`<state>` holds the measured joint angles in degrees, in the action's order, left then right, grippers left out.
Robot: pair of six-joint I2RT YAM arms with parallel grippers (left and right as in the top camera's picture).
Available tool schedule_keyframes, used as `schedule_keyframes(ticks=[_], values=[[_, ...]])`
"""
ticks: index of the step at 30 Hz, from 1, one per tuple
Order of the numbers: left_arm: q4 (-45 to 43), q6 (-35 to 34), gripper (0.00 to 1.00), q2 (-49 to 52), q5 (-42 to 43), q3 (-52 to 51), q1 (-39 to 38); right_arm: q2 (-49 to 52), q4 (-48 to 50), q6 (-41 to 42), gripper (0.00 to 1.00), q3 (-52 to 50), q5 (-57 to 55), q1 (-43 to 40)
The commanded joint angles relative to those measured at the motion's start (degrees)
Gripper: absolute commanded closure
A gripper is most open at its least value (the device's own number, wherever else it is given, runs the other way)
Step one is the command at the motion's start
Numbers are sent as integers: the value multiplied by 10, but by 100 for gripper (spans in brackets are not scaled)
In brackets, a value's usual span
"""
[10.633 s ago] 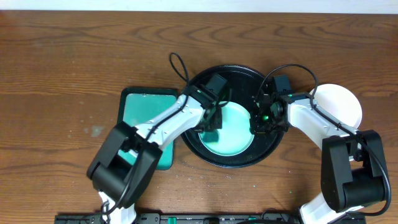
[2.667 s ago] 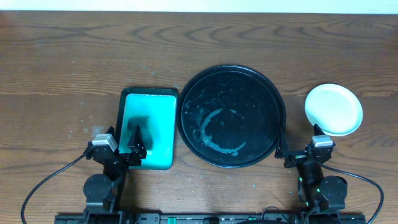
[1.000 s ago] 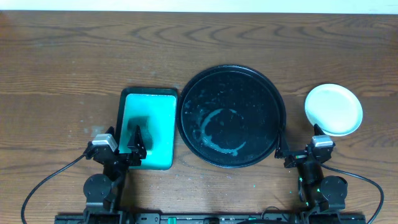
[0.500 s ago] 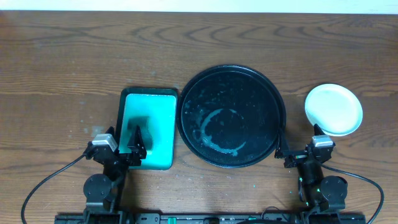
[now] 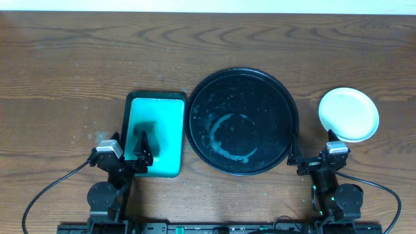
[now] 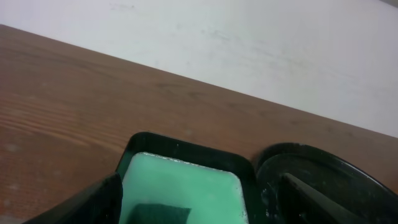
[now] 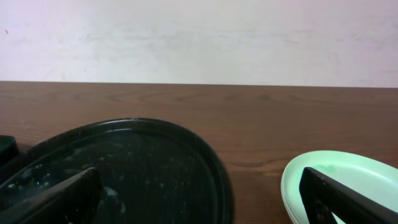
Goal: Clean dirty plates on tray and stack at the side
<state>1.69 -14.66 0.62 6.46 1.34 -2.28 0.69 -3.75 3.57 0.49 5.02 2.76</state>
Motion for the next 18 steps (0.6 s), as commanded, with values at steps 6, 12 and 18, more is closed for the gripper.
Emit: schedule_keyframes(ticks=[6, 12, 18], values=[[17, 11, 21, -3, -1, -11, 3, -3, -1, -7, 1, -2, -5, 3], [17, 11, 21, -3, -1, -11, 3, -3, -1, -7, 1, -2, -5, 3], [17, 11, 21, -3, -1, -11, 3, -3, -1, -7, 1, -2, -5, 3]])
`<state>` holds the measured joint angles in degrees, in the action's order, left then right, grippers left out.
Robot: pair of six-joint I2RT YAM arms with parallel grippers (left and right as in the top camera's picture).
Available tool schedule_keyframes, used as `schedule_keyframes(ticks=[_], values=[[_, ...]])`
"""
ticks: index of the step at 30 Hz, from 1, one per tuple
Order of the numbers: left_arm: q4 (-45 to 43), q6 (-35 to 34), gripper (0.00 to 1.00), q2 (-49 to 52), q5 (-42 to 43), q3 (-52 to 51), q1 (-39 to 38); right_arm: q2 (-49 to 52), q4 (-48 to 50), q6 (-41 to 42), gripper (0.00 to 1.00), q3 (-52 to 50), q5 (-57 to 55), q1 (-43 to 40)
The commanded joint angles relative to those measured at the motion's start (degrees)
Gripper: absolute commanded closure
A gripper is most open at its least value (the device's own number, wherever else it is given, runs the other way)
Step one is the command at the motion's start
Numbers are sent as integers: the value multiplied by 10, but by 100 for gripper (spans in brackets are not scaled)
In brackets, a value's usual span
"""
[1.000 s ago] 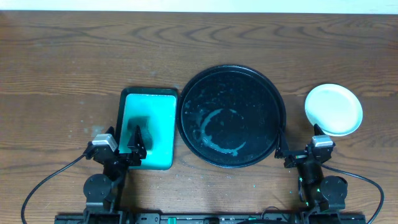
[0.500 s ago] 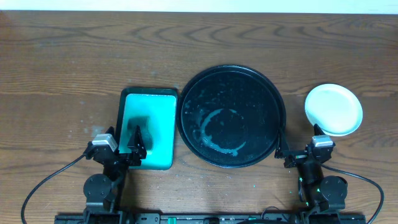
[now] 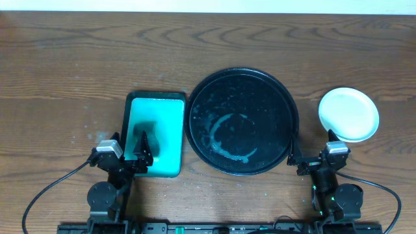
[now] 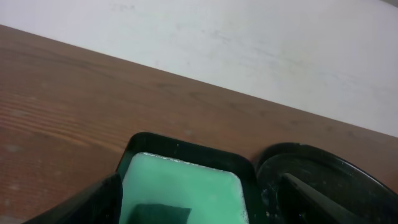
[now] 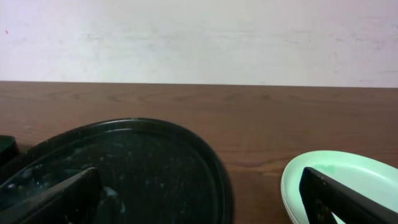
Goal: Clean dirty plates on tray and stack at the side
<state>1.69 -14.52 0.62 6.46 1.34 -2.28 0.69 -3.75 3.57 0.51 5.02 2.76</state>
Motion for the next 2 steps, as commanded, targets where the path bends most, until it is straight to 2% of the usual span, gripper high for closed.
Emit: schedule_keyframes(ticks=[1, 2], values=[[17, 10, 21, -3, -1, -11, 3, -3, -1, -7, 1, -2, -5, 3], [17, 10, 20, -3, -1, -11, 3, -3, -1, -7, 1, -2, -5, 3]])
